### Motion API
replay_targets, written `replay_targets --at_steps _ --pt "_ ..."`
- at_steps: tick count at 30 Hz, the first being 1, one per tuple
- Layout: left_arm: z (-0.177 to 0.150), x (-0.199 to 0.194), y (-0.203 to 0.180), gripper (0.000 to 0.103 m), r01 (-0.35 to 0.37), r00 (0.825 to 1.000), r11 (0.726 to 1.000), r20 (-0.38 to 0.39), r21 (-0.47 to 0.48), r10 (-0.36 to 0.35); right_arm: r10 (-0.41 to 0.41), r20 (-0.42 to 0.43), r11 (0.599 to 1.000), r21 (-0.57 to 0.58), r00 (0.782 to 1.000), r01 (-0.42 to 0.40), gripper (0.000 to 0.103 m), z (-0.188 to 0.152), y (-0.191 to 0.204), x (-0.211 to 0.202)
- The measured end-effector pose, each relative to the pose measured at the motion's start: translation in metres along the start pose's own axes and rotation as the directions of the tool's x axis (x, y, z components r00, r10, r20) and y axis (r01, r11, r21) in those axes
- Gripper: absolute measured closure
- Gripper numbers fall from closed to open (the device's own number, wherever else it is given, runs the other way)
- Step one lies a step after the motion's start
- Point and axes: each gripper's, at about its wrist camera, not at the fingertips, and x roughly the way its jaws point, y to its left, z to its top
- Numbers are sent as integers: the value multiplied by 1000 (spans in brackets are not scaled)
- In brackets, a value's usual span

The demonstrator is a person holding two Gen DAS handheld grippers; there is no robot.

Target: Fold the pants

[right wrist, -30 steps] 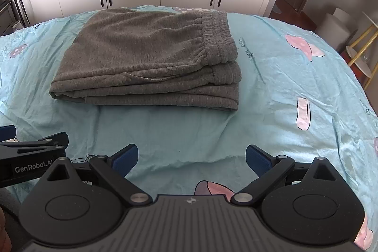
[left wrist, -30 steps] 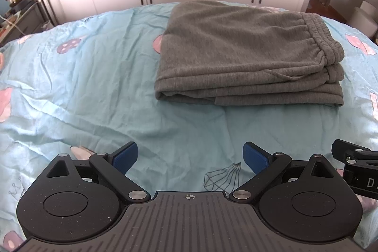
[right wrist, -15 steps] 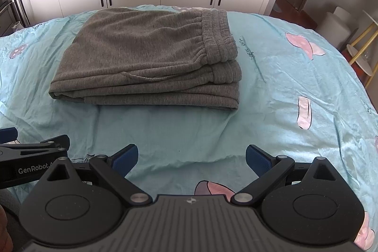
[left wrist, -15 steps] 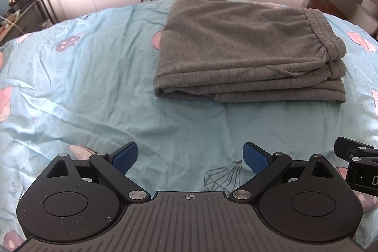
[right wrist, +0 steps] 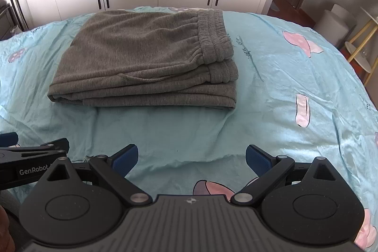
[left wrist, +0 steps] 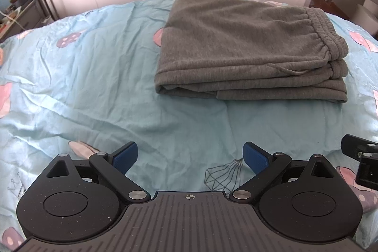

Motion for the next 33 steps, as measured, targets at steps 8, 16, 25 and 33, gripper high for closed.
replay_targets --at_steps 8,16,25,33 --pt "-3 -9 0 4 2 1000 1000 22 1 -2 14 15 1000 21 1000 -15 5 0 -3 -8" --pt "-3 -11 0 4 4 1000 1000 25 -2 -4 -3 22 1000 2 1000 2 5 0 1 -11" --pt "-3 -12 0 4 7 1000 1000 24 -2 -7 -9 26 1000 -8 1000 9 5 0 3 -12" --pt "-3 -11 0 4 8 1000 1000 22 0 -8 -6 23 1000 -5 1000 7 5 0 3 -11"
